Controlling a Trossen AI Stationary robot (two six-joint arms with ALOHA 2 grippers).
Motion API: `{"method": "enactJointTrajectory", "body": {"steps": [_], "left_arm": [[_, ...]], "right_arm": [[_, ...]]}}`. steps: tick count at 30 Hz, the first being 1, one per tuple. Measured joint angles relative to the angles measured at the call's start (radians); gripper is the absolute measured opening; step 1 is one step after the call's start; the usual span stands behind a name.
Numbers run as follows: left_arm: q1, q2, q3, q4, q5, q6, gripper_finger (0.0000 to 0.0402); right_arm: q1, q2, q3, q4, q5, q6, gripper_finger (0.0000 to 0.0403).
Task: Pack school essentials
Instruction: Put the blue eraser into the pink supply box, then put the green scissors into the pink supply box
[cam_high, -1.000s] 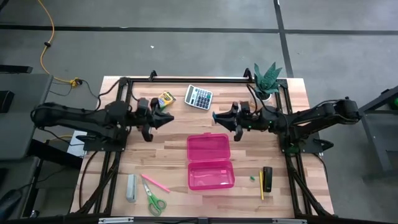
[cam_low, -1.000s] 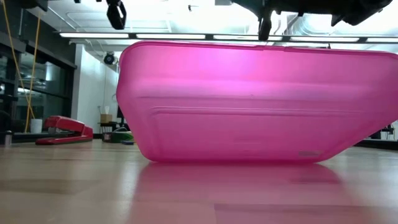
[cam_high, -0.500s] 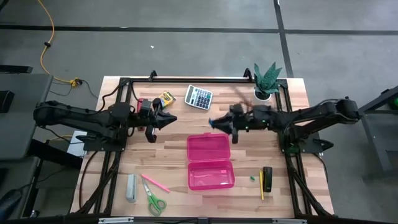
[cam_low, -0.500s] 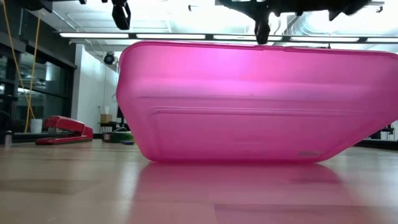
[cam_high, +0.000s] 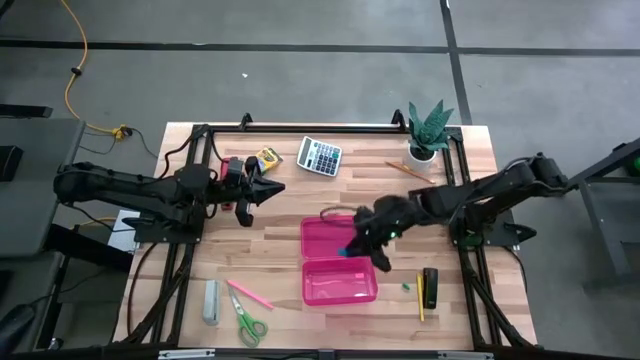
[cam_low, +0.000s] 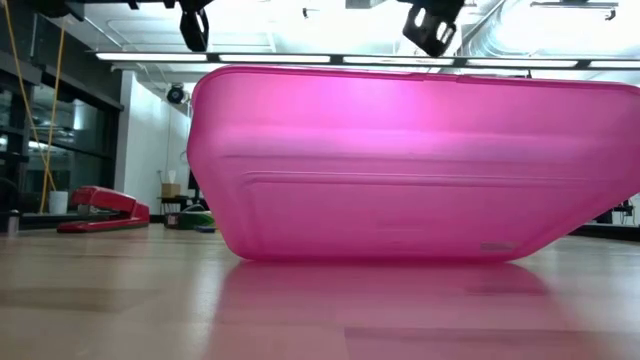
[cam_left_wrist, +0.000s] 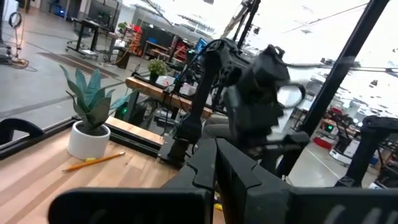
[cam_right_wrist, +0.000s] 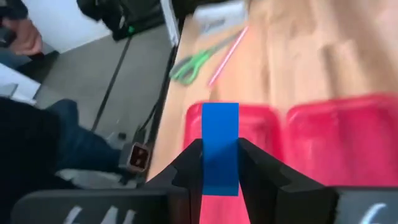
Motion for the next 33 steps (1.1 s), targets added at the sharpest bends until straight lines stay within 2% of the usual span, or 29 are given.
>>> {"method": "enactJointTrajectory", "body": {"steps": [3,11,18,25,33], "left_arm": [[0.000,0.000,0.000,-0.001,0.001,0.000,0.0001],[0.000,0.000,0.000,-0.009,0.047,0.048,0.0001],[0.000,0.000,0.000,-0.008,0.050,0.061,0.0001],[0.000,0.000,0.000,-0.008,0.050,0.061,0.0001],[0.000,0.000,0.000,-0.008,0.042,0.061,0.0001]], "right_arm": [[0.048,0.048,0.001,-0.020,0.011,0.099,0.0075],[0.150,0.189,0.001,-0.017,0.124,0.306,0.0075],[0.179,0.282,0.001,-0.031,0.152,0.339,0.0081],[0.203,0.317,0.001,-0.052,0.141,0.356,0.0119],[0.214,0.292,-0.001,-0.077,0.129,0.327,0.0184]]}}
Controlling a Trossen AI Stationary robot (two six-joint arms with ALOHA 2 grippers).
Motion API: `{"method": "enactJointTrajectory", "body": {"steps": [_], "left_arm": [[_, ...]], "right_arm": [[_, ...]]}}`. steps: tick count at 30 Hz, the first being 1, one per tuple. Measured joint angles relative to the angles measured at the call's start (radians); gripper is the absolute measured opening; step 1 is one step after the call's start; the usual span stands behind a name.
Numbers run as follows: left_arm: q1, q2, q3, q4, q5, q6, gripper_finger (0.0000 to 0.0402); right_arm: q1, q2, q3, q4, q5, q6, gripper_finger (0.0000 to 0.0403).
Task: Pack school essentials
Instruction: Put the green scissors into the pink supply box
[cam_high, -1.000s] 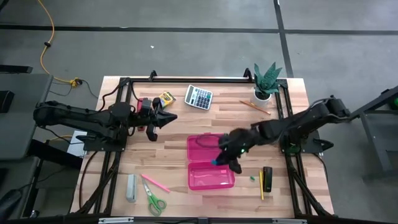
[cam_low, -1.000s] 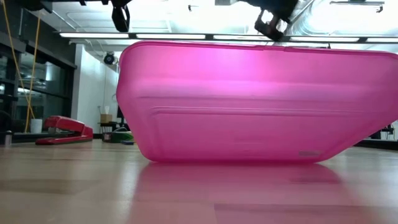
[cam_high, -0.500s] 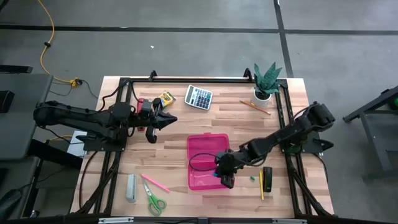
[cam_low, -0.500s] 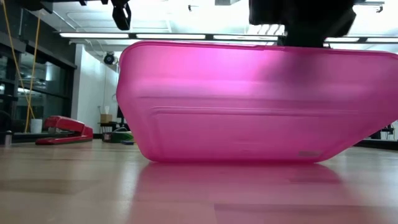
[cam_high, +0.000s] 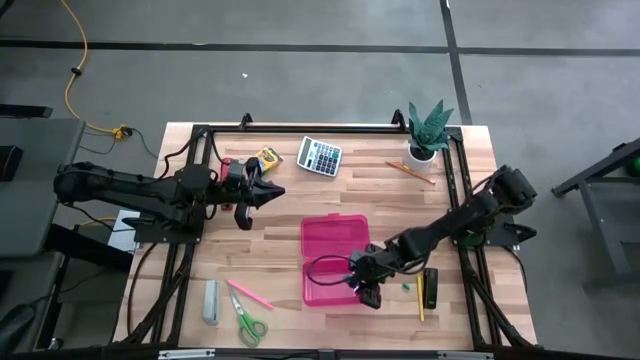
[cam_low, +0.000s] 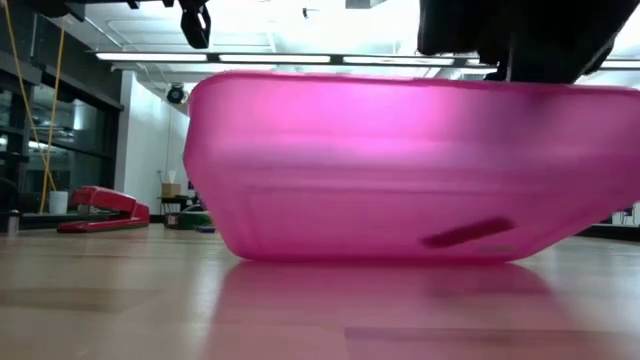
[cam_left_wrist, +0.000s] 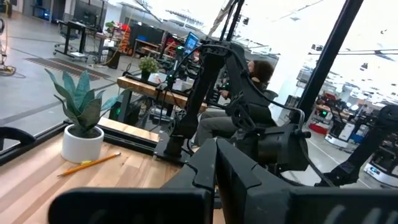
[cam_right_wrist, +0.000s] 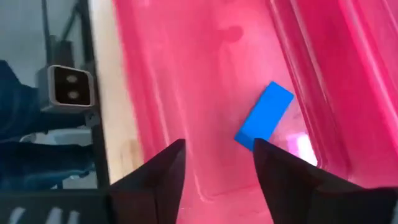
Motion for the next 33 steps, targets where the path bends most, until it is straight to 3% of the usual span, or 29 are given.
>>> {"method": "enactJointTrajectory", "body": {"steps": [4,12,18,21,26,30,33], "left_arm": [[0.000,0.000,0.000,0.000,-0.024,-0.020,0.0001],[-0.025,0.000,0.000,0.002,-0.038,-0.083,0.0001],[-0.057,0.000,0.000,0.001,-0.040,-0.084,0.0015],[-0.064,0.000,0.000,0.001,-0.056,-0.059,0.0038],[-0.067,0.000,0.000,0.001,-0.088,-0.005,0.0081],[-0.067,0.000,0.000,0.001,-0.089,0.001,0.0104],[-0.067,0.000,0.000,0.001,-0.089,0.001,0.0111]], "right_arm": [[-0.013,-0.082,0.000,-0.021,0.071,-0.035,0.0201],[-0.004,-0.307,-0.002,-0.026,0.566,-0.011,0.0204],[-0.029,-0.404,-0.097,0.153,0.746,-0.132,0.0204],[-0.081,-0.429,-0.240,0.413,0.738,-0.166,0.0204],[-0.183,-0.430,-0.417,0.889,0.556,-0.245,0.0204],[-0.236,-0.438,-0.418,0.957,0.413,-0.443,0.0204],[-0.250,-0.446,-0.386,0.934,0.369,-0.617,0.0204]]}}
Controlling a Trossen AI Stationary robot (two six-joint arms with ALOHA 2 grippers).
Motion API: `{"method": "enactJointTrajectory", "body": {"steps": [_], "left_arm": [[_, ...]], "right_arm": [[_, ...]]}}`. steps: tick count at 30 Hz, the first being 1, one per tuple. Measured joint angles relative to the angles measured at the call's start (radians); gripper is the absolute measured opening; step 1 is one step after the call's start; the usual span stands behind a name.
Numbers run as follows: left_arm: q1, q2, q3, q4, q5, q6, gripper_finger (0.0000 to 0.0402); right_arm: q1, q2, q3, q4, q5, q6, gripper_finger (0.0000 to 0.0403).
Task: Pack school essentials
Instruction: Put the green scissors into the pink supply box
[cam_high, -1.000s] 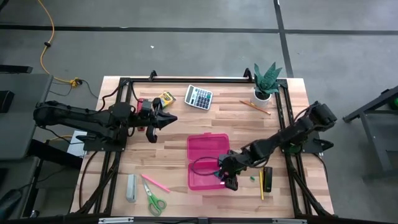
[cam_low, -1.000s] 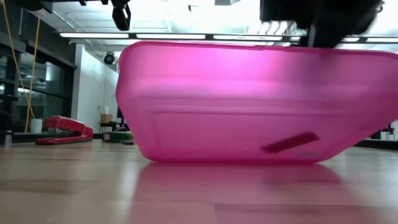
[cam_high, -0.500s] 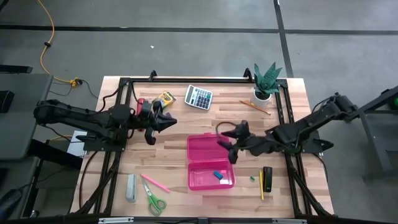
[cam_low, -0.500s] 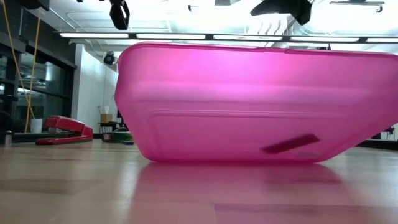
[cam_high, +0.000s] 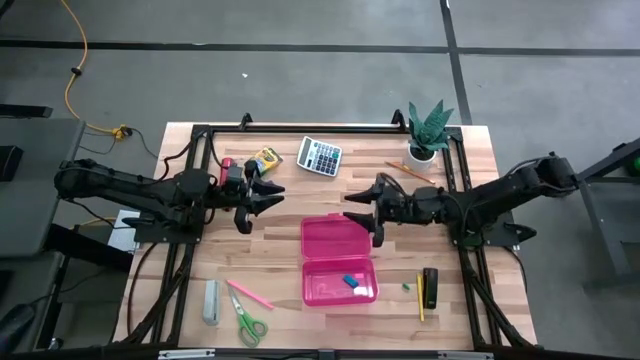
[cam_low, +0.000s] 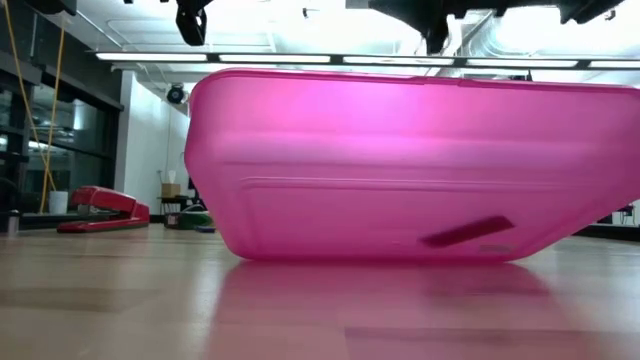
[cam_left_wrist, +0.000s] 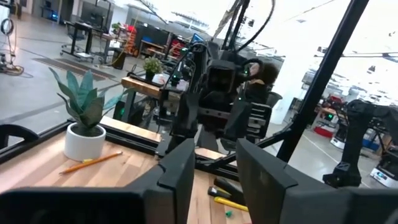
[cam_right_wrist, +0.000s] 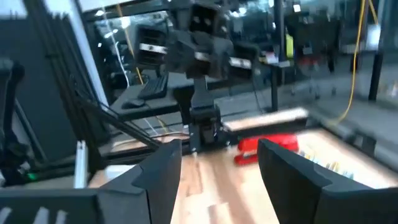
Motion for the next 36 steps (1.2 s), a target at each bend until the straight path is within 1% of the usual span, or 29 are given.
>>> {"method": "enactJointTrajectory", "body": {"steps": [2,7,13,19,23,26,31,33,34,36], "left_arm": [[0.000,0.000,0.000,0.000,0.000,0.000,0.0113],[0.000,0.000,0.000,0.000,-0.003,0.000,0.0113],[-0.001,0.000,0.000,-0.033,-0.051,0.026,0.0118],[-0.001,0.000,0.000,-0.045,-0.053,0.026,0.0161],[-0.001,0.000,0.000,-0.045,-0.052,0.026,0.0195],[-0.001,0.000,0.000,-0.045,-0.031,0.026,0.0216],[-0.001,0.000,0.000,-0.038,0.013,0.026,0.0232],[-0.001,0.000,0.003,-0.035,0.026,0.026,0.0232],[-0.001,0.000,0.008,-0.039,0.033,0.026,0.0232],[-0.001,0.000,0.024,-0.042,0.047,0.028,0.0232]], "right_arm": [[-0.010,0.000,0.025,-0.012,-0.002,-0.037,0.0204],[-0.026,0.000,0.061,-0.067,-0.001,-0.046,0.0204],[-0.026,0.000,0.070,-0.076,0.003,-0.046,0.0204],[-0.028,0.000,0.070,-0.078,0.090,-0.046,0.0204],[-0.028,0.000,0.070,-0.078,0.090,-0.043,0.0204],[-0.027,0.001,0.070,-0.078,0.089,-0.027,0.0204],[-0.028,0.001,0.070,-0.086,0.089,-0.020,0.0203],[-0.028,0.001,0.070,-0.092,0.083,-0.004,0.0189],[-0.028,0.001,0.070,-0.094,0.076,-0.004,0.0175],[-0.028,0.001,0.070,-0.110,0.066,-0.004,0.0134]]}}
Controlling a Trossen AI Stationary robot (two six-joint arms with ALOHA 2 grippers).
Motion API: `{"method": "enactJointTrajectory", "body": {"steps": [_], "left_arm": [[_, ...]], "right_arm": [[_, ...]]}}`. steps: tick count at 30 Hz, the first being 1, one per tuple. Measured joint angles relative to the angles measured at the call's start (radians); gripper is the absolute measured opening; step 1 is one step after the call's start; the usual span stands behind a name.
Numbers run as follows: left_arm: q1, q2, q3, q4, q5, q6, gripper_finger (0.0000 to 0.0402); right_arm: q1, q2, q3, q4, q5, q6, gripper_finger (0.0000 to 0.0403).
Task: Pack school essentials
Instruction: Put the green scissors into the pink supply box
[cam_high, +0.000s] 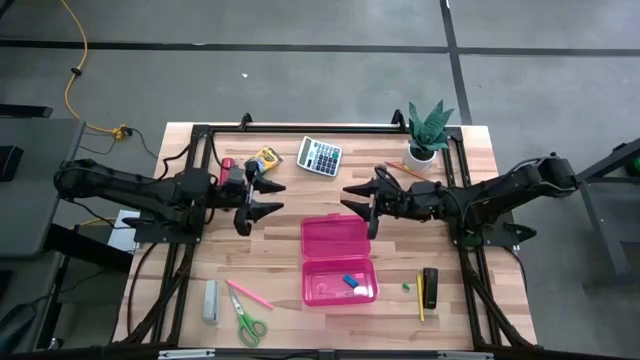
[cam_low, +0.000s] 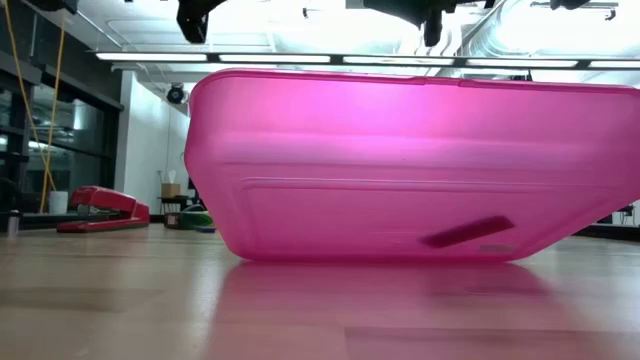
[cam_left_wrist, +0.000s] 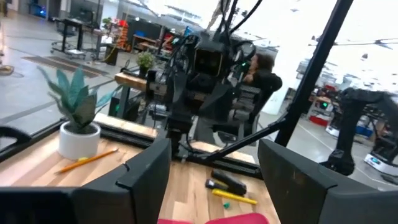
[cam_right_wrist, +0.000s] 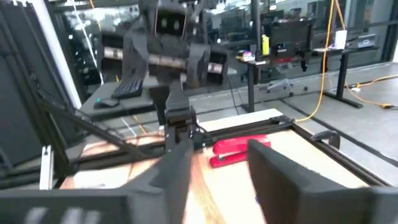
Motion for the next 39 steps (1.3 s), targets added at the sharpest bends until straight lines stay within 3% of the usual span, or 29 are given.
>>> {"method": "enactJointTrajectory", "body": {"steps": [3,5,10,14,17,22,27,33,39], "left_arm": [[-0.011,0.000,0.041,-0.060,0.005,0.045,0.0232],[-0.029,0.000,0.083,-0.156,0.002,0.081,0.0232],[-0.121,0.031,0.231,-0.484,-0.006,0.094,0.0232],[-0.267,0.111,0.353,-0.759,-0.006,0.090,0.0232],[-0.398,0.201,0.402,-0.878,-0.004,0.045,0.0232],[-0.608,0.376,0.407,-0.906,-0.003,-0.005,0.0232],[-0.731,0.572,0.407,-0.871,-0.008,-0.013,0.0232],[-0.757,0.746,0.444,-0.752,-0.005,-0.064,0.0232],[-0.740,0.860,0.486,-0.750,-0.005,-0.101,0.0232]], "right_arm": [[-0.006,0.000,0.000,-0.033,-0.037,-0.008,0.0049],[-0.019,0.000,0.000,-0.062,-0.094,-0.016,0.0014],[-0.044,-0.002,0.000,-0.102,-0.148,0.044,0.0016],[-0.054,-0.002,0.000,-0.115,-0.166,0.045,0.0006],[-0.056,-0.002,0.000,-0.117,-0.166,0.045,0.0008],[-0.056,-0.002,0.000,-0.118,-0.166,0.063,0.0003],[-0.056,-0.003,0.000,-0.135,-0.166,0.072,0.0001],[-0.056,-0.003,0.000,-0.169,-0.166,0.088,0.0001],[-0.056,-0.003,0.000,-0.179,-0.166,0.098,0.0000]]}}
